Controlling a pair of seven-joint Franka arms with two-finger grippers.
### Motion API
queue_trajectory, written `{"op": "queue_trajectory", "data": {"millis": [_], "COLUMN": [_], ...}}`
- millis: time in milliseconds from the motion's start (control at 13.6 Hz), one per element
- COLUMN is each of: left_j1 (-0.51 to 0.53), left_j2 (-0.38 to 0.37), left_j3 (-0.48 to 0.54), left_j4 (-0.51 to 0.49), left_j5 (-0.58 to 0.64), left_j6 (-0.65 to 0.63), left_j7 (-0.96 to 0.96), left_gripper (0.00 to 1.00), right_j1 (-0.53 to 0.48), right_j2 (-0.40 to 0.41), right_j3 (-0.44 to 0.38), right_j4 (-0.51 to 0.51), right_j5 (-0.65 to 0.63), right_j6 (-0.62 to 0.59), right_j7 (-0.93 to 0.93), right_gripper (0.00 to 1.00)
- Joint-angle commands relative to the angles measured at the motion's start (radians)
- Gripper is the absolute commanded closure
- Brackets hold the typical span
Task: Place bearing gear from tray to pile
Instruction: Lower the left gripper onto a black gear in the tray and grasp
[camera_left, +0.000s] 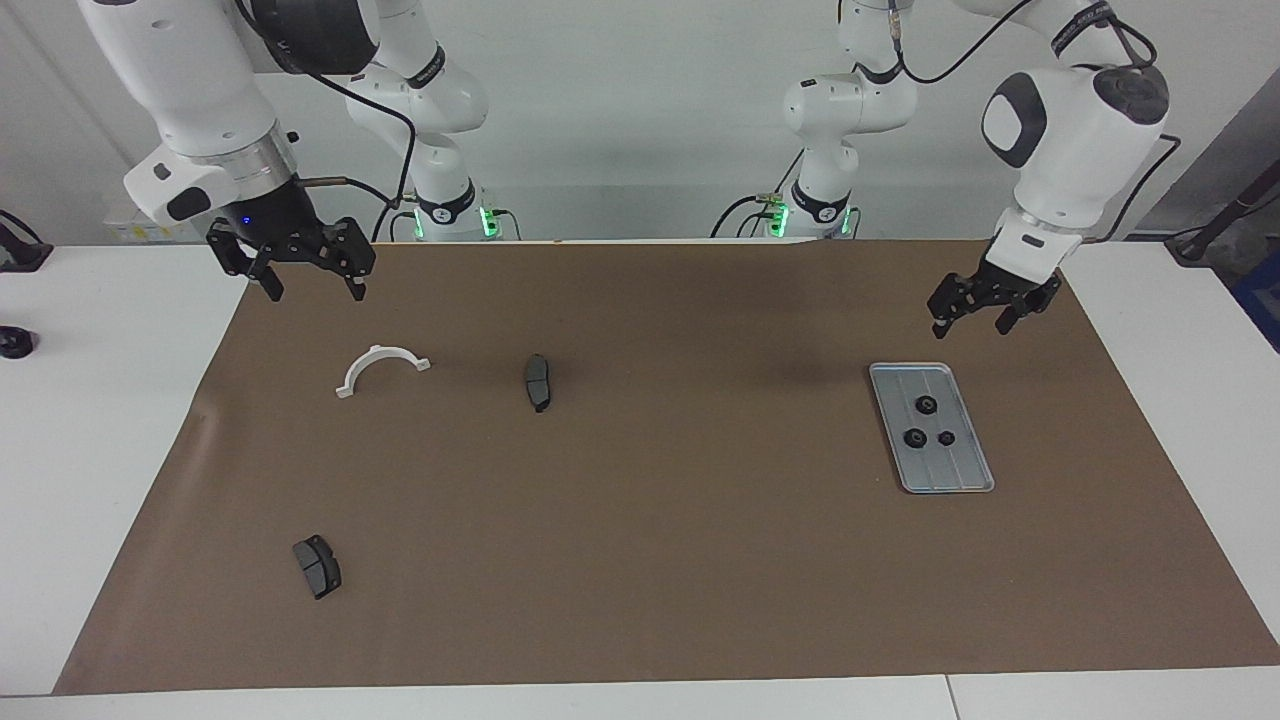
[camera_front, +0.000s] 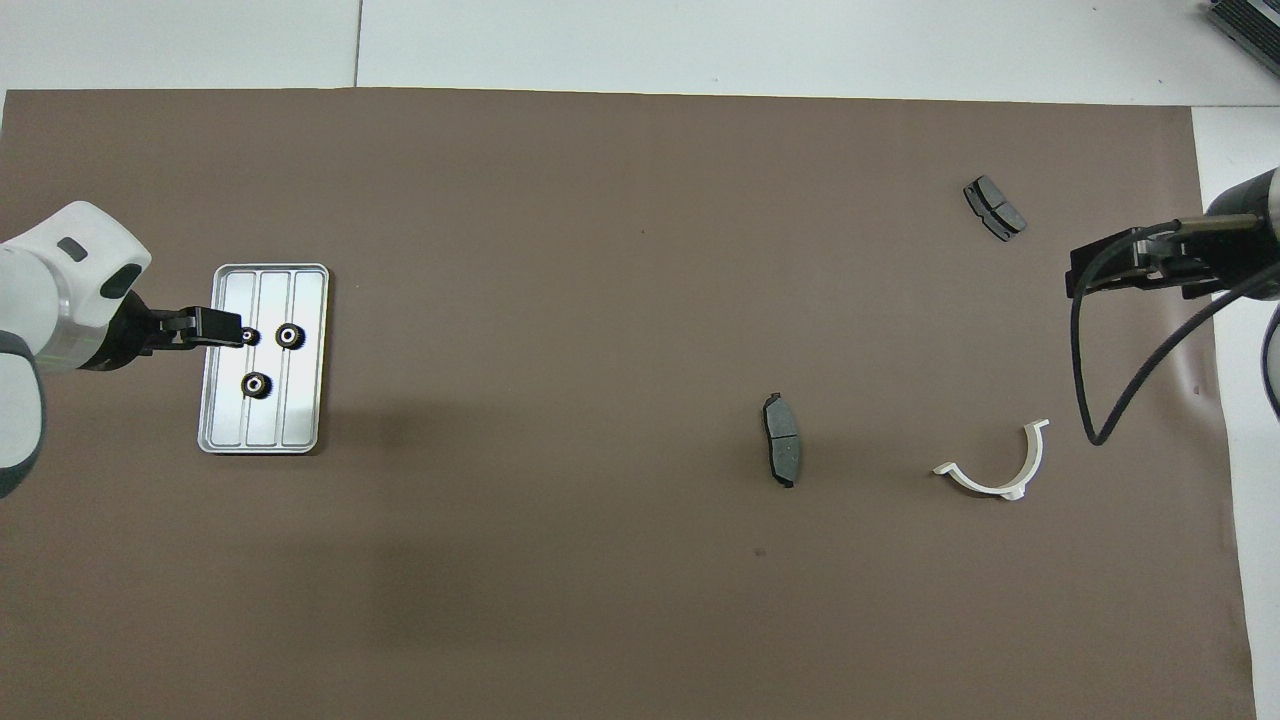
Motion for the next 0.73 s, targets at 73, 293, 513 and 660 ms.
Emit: {"op": "queue_trajectory", "data": {"millis": [73,293,513,660], "left_j1": [0.049,0.052,0.052,0.051], "left_j2": [0.006,0.089,0.114,0.131], "left_j3": [-0.006,-0.007,-0.007,-0.007], "left_j4": [-0.140,-0.153,-0.186,-0.196], "left_j5": [-0.013,-0.013,-0.013,-0.013], "left_j6": [0.200,0.282,0.312,0.338], "left_j7": [0.011,0.003,0.003,0.002], "left_gripper": [0.00,0.00,0.00,0.00], "right_j1": [-0.015,-0.015,-0.015,-0.015], "right_j2": [-0.026,-0.027,-0.027,-0.027], "right_j3": [0.003,0.003,0.003,0.003], "right_j4": [-0.032,-0.034,-0.034,-0.034], "right_j5": [0.018,0.018,0.018,0.018], "right_j6": [0.008,0.008,0.008,0.010], "right_j7": [0.011,0.011,0.011,0.011], "right_gripper": [0.00,0.00,0.00,0.00]}}
